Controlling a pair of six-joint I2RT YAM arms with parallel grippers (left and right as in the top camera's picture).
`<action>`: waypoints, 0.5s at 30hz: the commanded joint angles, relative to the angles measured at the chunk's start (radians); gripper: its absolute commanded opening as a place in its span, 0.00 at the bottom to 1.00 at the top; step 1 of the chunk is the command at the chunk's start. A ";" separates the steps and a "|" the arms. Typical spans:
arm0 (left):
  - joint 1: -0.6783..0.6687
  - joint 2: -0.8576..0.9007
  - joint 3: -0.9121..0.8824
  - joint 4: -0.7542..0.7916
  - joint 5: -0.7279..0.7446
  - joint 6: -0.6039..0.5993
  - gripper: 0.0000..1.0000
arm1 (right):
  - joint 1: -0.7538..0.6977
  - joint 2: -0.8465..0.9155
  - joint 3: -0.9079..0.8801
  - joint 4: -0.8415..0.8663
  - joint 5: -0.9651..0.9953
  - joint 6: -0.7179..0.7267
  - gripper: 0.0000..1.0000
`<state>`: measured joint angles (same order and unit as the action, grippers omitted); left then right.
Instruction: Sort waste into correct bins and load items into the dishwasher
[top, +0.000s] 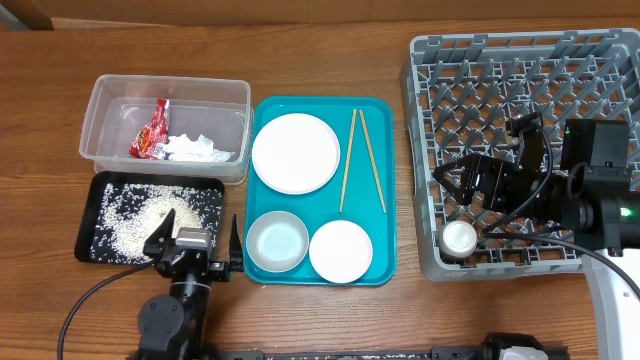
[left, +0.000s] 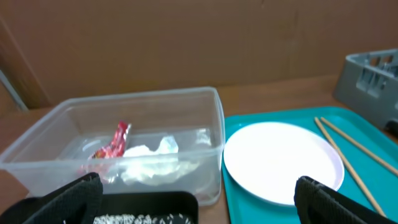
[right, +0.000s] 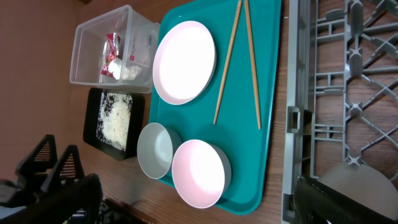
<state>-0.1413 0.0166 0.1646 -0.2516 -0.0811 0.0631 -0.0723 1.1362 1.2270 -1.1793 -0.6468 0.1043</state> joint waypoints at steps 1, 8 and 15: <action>0.010 -0.013 -0.124 0.151 0.018 0.008 1.00 | 0.000 -0.001 0.023 0.004 -0.001 -0.004 1.00; 0.011 -0.013 -0.159 0.180 0.030 -0.018 1.00 | 0.000 -0.001 0.023 0.004 -0.001 -0.004 1.00; 0.011 -0.013 -0.159 0.180 0.030 -0.018 1.00 | 0.000 -0.001 0.023 0.004 -0.001 -0.004 1.00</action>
<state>-0.1413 0.0132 0.0090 -0.0742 -0.0628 0.0582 -0.0723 1.1362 1.2270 -1.1790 -0.6472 0.1047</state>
